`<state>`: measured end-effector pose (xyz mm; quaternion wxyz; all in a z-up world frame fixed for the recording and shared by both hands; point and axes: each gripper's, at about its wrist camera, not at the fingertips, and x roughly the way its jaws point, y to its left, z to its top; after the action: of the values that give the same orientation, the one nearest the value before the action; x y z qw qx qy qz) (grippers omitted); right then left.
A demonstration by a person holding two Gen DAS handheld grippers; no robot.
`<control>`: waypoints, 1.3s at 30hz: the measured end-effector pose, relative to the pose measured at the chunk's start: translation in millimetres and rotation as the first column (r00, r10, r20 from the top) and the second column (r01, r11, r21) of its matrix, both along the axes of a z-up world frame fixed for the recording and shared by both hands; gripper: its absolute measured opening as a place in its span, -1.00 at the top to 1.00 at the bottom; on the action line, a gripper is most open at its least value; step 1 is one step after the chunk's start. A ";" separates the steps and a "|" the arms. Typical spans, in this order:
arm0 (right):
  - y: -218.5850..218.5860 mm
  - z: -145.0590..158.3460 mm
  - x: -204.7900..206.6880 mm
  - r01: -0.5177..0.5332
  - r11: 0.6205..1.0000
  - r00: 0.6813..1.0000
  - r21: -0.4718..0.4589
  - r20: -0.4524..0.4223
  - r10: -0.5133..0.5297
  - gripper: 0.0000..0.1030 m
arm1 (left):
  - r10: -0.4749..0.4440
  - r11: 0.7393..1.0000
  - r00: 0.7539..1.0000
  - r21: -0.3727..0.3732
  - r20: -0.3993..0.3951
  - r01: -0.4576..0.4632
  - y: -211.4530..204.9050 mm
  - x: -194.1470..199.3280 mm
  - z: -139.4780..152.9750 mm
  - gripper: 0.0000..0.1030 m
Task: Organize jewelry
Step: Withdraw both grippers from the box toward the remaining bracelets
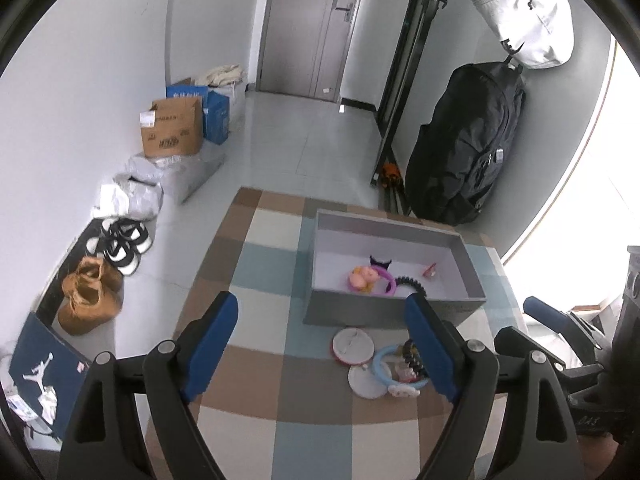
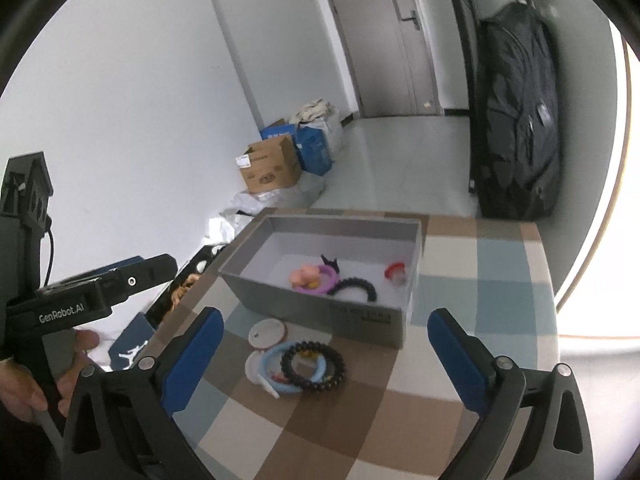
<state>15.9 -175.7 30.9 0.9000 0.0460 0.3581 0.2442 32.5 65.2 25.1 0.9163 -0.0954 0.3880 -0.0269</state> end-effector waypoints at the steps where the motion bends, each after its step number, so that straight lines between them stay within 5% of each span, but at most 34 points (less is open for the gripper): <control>1: -0.6 -1.7 0.1 0.001 1.000 1.000 0.000 -0.008 -0.001 -1.00 | 0.001 1.000 1.000 -0.003 -0.004 -0.001 -0.4 -2.2 -2.0 -0.59; 25: 19.8 -63.7 26.4 -0.053 0.999 0.972 0.003 -0.231 0.052 -0.95 | -0.014 0.998 0.996 0.066 -0.086 0.019 -12.3 -4.1 -33.9 -0.59; 34: 30.4 -69.2 29.1 -0.074 0.996 0.973 -0.046 -0.222 0.063 -0.76 | 0.006 0.998 0.997 0.068 -0.082 0.000 -7.4 -1.9 -30.8 -0.59; 39: 39.2 -69.2 26.1 -0.080 0.988 0.982 -0.134 -0.181 0.055 -0.44 | 0.004 0.998 0.997 0.068 -0.079 0.002 -6.1 -1.2 -29.3 -0.59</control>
<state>42.0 -136.5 -38.3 0.8568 -0.0085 0.4543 0.2439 31.3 59.1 -4.1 0.9029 -0.0652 0.4247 -0.0094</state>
